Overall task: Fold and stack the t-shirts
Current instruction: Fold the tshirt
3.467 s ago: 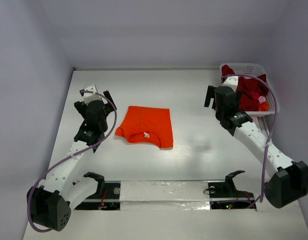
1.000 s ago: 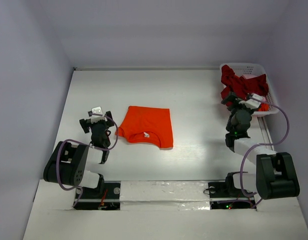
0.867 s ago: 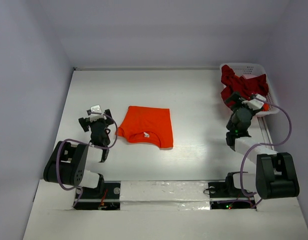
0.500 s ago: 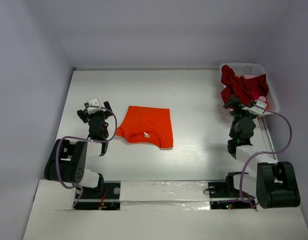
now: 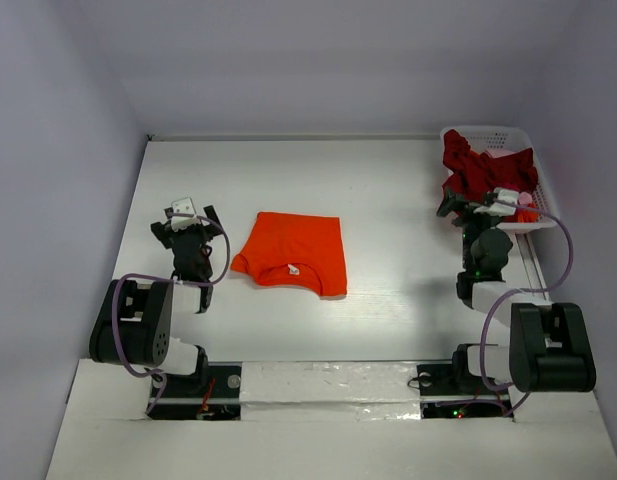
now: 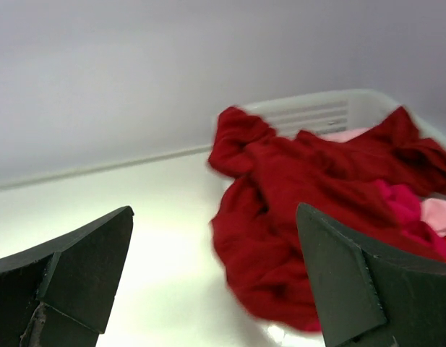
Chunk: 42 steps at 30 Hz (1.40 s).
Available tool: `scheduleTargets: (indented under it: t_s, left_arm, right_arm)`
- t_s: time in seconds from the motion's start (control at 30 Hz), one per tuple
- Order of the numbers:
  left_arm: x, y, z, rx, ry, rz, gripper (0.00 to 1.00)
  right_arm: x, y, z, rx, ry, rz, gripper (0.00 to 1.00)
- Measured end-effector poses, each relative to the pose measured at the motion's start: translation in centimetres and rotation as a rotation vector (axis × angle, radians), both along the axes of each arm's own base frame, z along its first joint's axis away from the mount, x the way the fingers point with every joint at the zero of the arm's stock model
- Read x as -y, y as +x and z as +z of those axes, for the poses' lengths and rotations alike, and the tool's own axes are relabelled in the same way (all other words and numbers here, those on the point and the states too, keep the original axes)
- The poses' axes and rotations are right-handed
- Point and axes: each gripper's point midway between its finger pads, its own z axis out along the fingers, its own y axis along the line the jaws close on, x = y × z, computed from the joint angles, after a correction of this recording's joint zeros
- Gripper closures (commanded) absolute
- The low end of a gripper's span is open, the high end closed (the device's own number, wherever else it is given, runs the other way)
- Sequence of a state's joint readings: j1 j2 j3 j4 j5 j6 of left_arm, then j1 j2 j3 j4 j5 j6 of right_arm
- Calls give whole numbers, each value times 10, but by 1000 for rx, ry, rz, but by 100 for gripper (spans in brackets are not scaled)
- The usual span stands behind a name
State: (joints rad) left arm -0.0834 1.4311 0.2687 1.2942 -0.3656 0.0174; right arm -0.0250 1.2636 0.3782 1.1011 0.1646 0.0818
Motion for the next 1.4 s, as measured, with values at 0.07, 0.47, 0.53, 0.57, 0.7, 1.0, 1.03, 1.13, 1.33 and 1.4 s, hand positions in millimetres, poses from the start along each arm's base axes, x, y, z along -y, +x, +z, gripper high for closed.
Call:
scheduleTargets:
  t_s: [0.07,0.47,0.53,0.57,0.7,1.0,1.03,1.13,1.33,1.4]
  left_arm:
    - [0,0,0,0,0,0,1]
    - [1,0,0,0,0,-4,1]
    - [1,0,0,0,0,-4,1]
    - [1,0,0,0,0,-4,1]
    - [1,0,0,0,0,-5,1]
    - [1,0,0,0,0,-6,1]
    - [1,0,0,0,0,-7,1]
    - [1,0,0,0,0,-6,1]
    - [1,0,0,0,0,-7,1]
    - [1,0,0,0,0,-7,1]
  right_arm:
    - [-7,-9,-13,-4,-21,39,0]
    - [-6,-10,-18,-5,-17,31,0]
    - [-6,-9,-18,-4,-18,31,0]
    - [-6,-9,-17,-3,-19,31,0]
    - [-6,-8,-15,3,-19,31,0]
    - [-6,-8,-13,7,-21,31,0]
    - [-6,-8,-13,7,-21,31,0]
    - [-6,-8,-13,7,-21,31,0]
    - [-6,-8,-13,6,-22,30,0]
    - [-6,-8,-13,6,-22,30,0]
